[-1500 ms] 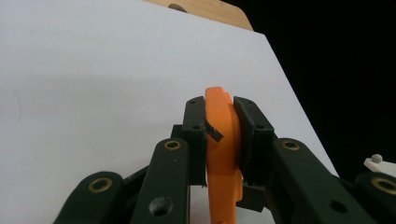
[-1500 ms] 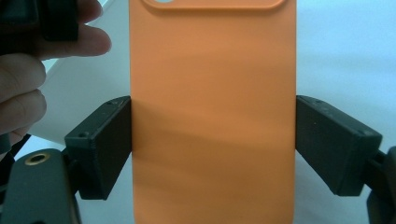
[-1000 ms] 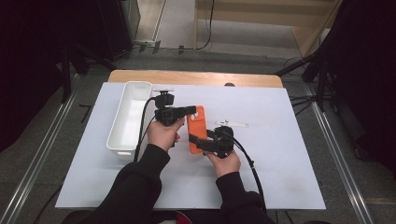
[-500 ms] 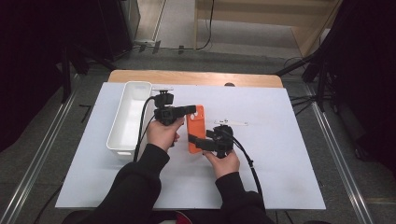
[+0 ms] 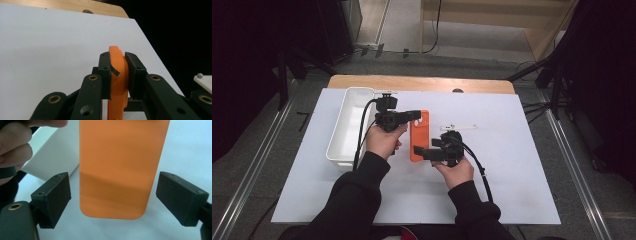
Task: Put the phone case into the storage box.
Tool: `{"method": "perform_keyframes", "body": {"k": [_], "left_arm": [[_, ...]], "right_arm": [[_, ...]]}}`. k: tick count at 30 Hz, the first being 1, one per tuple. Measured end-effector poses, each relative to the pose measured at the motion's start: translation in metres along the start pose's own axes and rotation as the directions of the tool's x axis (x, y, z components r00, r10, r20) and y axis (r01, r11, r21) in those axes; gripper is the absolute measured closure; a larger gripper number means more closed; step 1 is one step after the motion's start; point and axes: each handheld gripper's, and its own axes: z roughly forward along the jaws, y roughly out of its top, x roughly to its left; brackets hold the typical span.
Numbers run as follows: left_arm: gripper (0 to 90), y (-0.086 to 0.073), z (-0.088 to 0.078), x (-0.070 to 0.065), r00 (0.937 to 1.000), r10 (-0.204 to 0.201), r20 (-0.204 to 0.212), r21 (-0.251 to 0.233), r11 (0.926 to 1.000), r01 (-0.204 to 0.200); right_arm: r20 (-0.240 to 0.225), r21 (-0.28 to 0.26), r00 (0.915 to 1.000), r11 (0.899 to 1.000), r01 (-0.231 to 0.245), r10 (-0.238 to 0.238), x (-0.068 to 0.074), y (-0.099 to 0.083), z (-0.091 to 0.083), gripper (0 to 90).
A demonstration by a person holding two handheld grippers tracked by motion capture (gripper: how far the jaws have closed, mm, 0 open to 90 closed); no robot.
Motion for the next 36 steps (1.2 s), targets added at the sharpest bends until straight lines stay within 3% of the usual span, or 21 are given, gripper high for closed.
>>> {"method": "perform_keyframes", "body": {"k": [7,11,15,19,25,36], "left_arm": [[76.5,0.005,-0.006,-0.002,0.999,0.039,0.024,0.019,0.9991,-0.039],[76.5,0.006,-0.008,-0.002,0.9973,0.056,0.047,0.03,0.9979,-0.058],[76.5,0.005,-0.008,-0.001,0.9951,0.085,0.049,0.064,0.994,-0.088],[76.5,0.005,-0.009,-0.001,0.9932,0.096,0.065,0.066,0.9927,-0.101],[76.5,0.003,-0.013,-0.001,0.9873,0.122,0.101,0.067,0.9894,-0.129],[76.5,-0.003,-0.019,-0.008,0.9688,0.197,0.15,0.076,0.9748,-0.21]], "right_arm": [[-0.014,0.049,0.9976,0.996,0.068,-0.067,-0.004,0.004,-0.01,11.8],[-0.021,0.063,0.9964,0.995,0.083,-0.082,-0.004,0.004,-0.013,11.8],[-0.055,0.09,0.9936,0.991,0.103,-0.099,-0.002,0.003,-0.018,12.0],[-0.079,0.095,0.9902,0.988,0.123,-0.115,0.001,0.003,-0.02,12.0],[-0.1,0.121,0.9742,0.969,0.214,-0.202,0.008,0.002,-0.02,12.0],[-0.156,0.147,0.9624,0.958,0.245,-0.222,0.0,0.003,-0.028,12.5]]}}
